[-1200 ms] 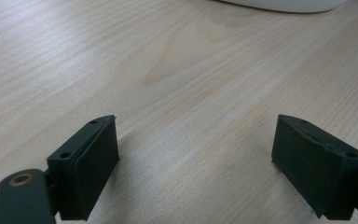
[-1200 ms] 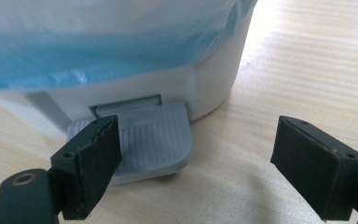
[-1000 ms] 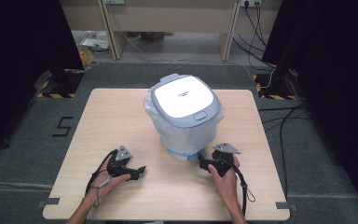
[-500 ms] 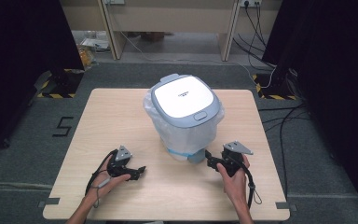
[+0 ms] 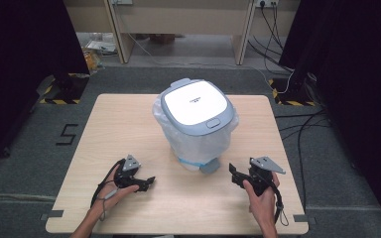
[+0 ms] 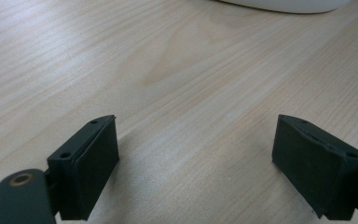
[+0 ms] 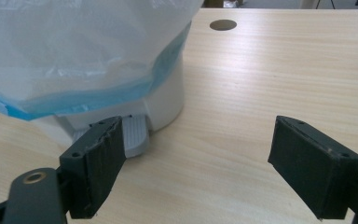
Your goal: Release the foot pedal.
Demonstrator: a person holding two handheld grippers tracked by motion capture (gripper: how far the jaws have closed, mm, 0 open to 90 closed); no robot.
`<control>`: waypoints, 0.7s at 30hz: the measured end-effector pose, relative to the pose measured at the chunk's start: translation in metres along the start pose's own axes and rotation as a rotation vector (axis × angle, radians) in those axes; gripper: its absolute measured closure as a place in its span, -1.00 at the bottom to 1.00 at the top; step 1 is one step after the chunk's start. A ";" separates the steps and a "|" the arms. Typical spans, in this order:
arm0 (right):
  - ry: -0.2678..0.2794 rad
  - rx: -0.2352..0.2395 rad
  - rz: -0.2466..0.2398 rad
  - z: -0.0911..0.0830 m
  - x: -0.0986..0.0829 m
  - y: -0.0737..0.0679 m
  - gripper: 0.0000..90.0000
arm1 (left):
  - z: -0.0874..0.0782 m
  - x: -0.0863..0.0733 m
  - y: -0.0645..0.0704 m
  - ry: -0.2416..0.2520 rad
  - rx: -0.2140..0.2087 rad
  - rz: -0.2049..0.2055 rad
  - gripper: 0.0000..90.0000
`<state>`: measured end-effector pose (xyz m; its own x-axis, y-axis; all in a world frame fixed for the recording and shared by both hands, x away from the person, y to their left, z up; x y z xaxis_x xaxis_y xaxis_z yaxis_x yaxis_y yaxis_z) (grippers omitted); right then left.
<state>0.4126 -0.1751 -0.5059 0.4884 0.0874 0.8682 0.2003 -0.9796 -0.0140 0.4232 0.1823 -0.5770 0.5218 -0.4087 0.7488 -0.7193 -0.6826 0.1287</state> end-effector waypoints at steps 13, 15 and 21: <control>-0.013 0.014 -0.008 -0.011 -0.012 -0.001 -0.61 | 0.000 0.000 0.000 0.001 0.000 -0.002 -0.70; -0.020 0.018 -0.014 -0.010 -0.016 -0.002 -0.61 | 0.000 0.000 0.000 0.001 0.000 -0.001 -0.70; -0.044 0.018 -0.023 -0.010 -0.026 -0.002 -0.61 | 0.000 0.000 0.000 0.001 0.000 -0.002 -0.70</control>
<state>0.3910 -0.1769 -0.5238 0.5205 0.1178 0.8457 0.2269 -0.9739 -0.0040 0.4230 0.1823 -0.5770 0.5226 -0.4071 0.7491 -0.7185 -0.6832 0.1299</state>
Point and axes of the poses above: each handheld gripper's, and its own axes: z roughly forward along the jaws, x roughly out of its top, y roughly to its right, the point moved 8 cm from there along z, roughly forward along the jaws, and after that the axes turned 10 degrees about -x, right-handed, at the moved point
